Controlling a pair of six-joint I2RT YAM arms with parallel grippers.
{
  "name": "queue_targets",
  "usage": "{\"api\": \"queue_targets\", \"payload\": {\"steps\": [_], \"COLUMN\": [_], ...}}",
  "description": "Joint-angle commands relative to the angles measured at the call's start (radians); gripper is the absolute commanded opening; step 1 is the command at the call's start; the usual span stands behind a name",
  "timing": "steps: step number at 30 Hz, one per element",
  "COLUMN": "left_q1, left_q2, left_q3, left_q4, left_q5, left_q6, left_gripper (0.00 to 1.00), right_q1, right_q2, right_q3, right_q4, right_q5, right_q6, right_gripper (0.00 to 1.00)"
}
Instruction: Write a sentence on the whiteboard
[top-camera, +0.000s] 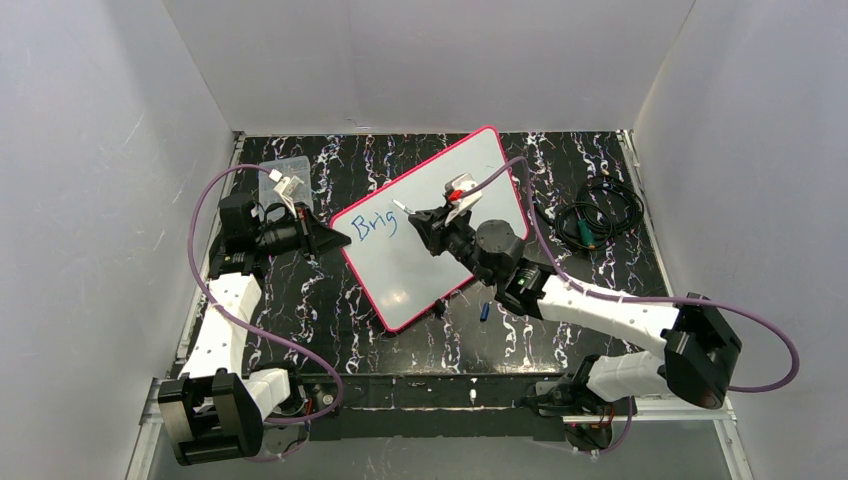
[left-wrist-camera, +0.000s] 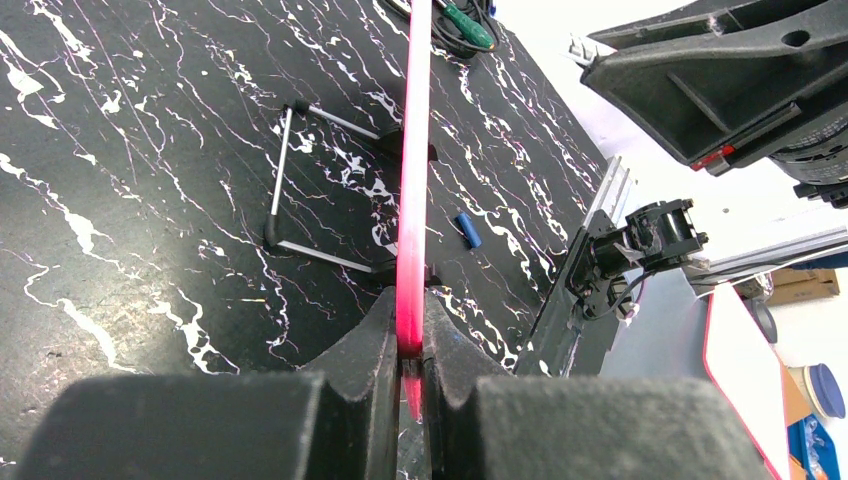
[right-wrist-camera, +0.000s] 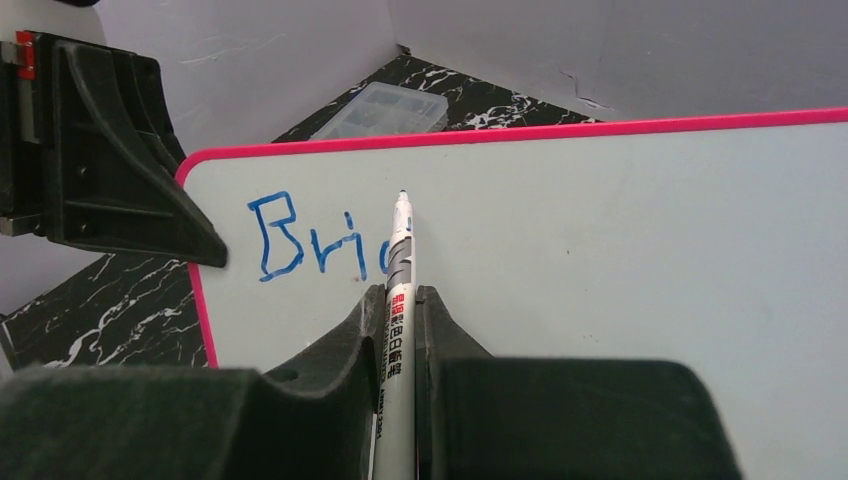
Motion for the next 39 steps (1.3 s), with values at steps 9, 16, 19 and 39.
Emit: {"api": "queue_targets", "payload": {"steps": [9, 16, 19, 39], "left_q1": [0.001, 0.000, 0.001, 0.000], "left_q2": [-0.027, -0.030, -0.031, -0.036], "left_q3": [0.016, 0.016, 0.016, 0.013], "left_q4": [0.033, 0.034, 0.036, 0.042], "left_q5": [0.029, 0.030, 0.030, 0.032], "left_q6": [0.020, 0.019, 0.019, 0.014], "left_gripper": [0.00, 0.00, 0.00, 0.00], "right_q1": [-0.039, -0.043, -0.043, -0.043], "right_q2": [0.070, 0.083, 0.074, 0.010], "right_q3": [0.076, 0.068, 0.038, -0.073], "right_q4": [0.060, 0.033, 0.017, 0.039], "right_q5": [0.007, -0.001, -0.001, 0.007], "right_q6": [-0.031, -0.029, -0.018, 0.053], "right_gripper": [0.01, 0.01, 0.01, 0.01]}}
